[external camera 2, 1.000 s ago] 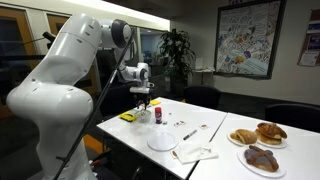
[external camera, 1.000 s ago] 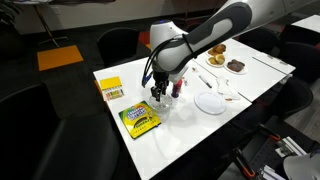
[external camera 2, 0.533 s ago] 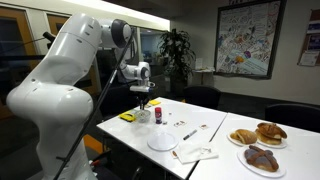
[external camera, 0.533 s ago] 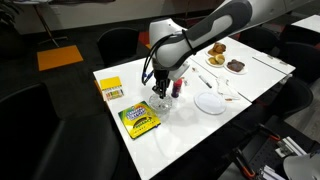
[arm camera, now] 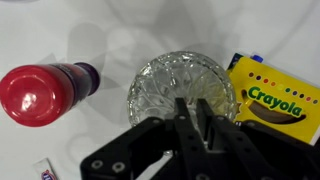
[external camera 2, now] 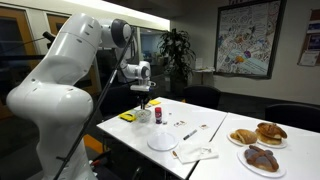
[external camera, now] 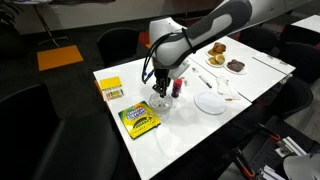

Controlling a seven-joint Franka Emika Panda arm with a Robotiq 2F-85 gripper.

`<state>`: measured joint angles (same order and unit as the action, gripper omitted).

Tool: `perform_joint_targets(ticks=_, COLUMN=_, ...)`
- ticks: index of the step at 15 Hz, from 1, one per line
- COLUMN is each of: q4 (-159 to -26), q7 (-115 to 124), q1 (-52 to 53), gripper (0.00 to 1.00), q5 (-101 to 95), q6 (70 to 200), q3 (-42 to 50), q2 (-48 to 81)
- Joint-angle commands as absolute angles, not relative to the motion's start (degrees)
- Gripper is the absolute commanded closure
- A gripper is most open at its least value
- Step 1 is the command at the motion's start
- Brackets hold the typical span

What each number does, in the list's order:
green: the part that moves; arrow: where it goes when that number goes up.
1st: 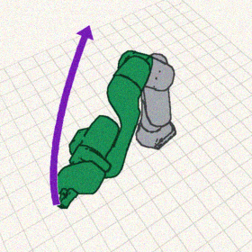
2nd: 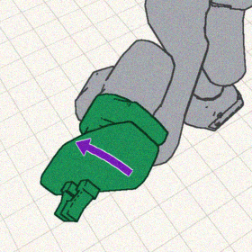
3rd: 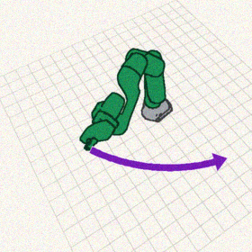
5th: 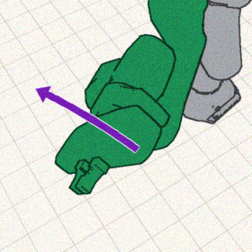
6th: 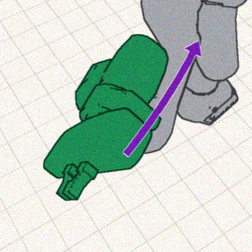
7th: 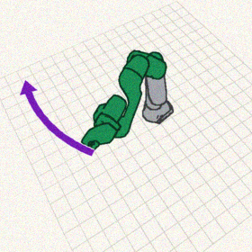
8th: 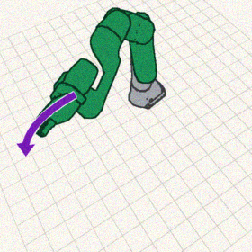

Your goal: Remove the lid from the bowl

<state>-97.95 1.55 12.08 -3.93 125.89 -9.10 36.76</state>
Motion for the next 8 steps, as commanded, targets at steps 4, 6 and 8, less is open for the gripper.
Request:
perform_joint_targets(ticks=4, q4=-96.25, q7=2.81, q1=11.18, gripper=0.96, q5=-3.37, q6=123.72, q3=-6.38, q2=34.89)
perform_joint_targets(ticks=6, q4=-94.86, q7=2.94, q1=11.06, gripper=0.96, q5=-3.9, q6=123.82, q3=-5.49, q2=35.37)
perform_joint_targets(ticks=8, q4=-93.11, q7=2.87, q1=11.15, gripper=0.96, q5=-4.54, q6=123.98, q3=-4.69, q2=36.2)
